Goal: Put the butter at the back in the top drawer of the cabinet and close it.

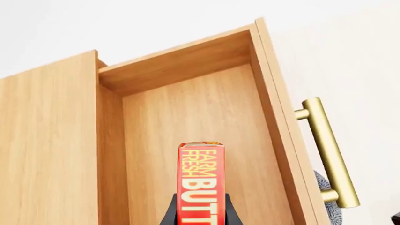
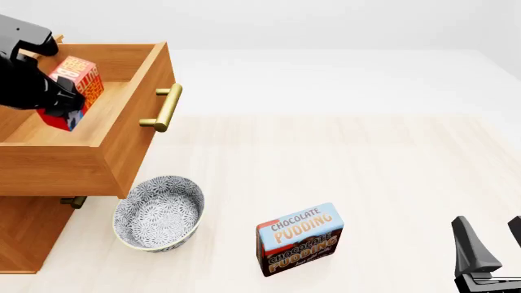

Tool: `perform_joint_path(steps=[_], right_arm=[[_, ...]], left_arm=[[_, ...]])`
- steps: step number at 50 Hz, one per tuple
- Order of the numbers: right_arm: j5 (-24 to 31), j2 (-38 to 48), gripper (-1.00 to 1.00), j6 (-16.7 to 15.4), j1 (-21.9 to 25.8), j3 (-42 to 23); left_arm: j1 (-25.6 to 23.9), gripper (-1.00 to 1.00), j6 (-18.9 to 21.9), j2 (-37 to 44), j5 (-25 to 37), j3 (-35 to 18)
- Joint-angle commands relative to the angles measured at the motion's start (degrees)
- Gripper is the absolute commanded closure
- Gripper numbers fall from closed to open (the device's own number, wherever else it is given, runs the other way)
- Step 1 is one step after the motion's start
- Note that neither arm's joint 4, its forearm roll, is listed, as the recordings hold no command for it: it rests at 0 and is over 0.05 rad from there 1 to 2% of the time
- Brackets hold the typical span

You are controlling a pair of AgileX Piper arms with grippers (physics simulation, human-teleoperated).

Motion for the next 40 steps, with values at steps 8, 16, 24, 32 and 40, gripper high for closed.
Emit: perform_joint_path(steps=[8,16,24,32,40], right_arm=[[0.0,0.0,-1.0,0.0,0.0,0.0],[0.0,0.0,-1.0,0.0,0.0,0.0],[0.0,0.0,-1.0,0.0,0.0,0.0],[0.0,0.0,-1.0,0.0,0.0,0.0],[0.0,0.0,-1.0,0.0,0.0,0.0]], left_arm=[[0.79,1.0,0.84,-0.53,-1.46,1.23],[1.03,1.0,0.91,-0.34,-1.88,1.83],[1.31,1.0,0.97,-0.23,-2.37,2.47],[1.35,1.0,0.71,-0.03,-2.7,2.63],[1.51,1.0,0.77,0.21,-3.1,2.92]])
